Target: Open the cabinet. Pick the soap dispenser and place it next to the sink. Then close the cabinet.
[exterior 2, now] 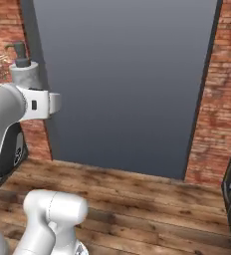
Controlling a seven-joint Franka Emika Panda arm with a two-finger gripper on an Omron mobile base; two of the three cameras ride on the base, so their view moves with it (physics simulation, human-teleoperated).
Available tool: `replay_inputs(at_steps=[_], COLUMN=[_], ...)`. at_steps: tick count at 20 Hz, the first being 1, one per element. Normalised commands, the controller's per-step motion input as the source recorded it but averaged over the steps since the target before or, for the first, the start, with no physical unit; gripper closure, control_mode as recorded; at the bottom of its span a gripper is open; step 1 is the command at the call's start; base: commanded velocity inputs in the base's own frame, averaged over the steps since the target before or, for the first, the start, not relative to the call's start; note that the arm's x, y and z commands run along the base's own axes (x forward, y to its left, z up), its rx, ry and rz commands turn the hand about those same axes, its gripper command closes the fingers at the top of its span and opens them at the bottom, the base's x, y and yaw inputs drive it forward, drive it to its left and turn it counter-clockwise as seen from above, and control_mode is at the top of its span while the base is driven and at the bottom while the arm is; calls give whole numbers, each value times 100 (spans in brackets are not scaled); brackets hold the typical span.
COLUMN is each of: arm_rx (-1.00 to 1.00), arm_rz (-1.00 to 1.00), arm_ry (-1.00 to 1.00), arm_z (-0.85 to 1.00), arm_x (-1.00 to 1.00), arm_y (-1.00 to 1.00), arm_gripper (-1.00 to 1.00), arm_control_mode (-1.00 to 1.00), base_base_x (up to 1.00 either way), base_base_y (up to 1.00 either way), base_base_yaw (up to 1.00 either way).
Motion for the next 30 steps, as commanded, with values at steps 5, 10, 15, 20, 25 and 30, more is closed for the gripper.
replay_inputs(at_steps=[5,10,15,20,25,30], arm_rx=[0,0,0,0,0,0], arm_rz=[0,0,0,0,0,0], arm_ry=[0,0,0,0,0,0], arm_z=[0,0,0,0,0,0], arm_x=[0,0,0,0,0,0], arm_y=[0,0,0,0,0,0], arm_gripper=[100,100,100,100,100,100], arm_control_mode=[100,100,100,100,100,100], base_base_x=[-19,-3,0,0,0,6], base_base_y=[-3,-2,-24,-34,-35,-43], base_base_yaw=[-75,-73,-73,-75,-73,-66])
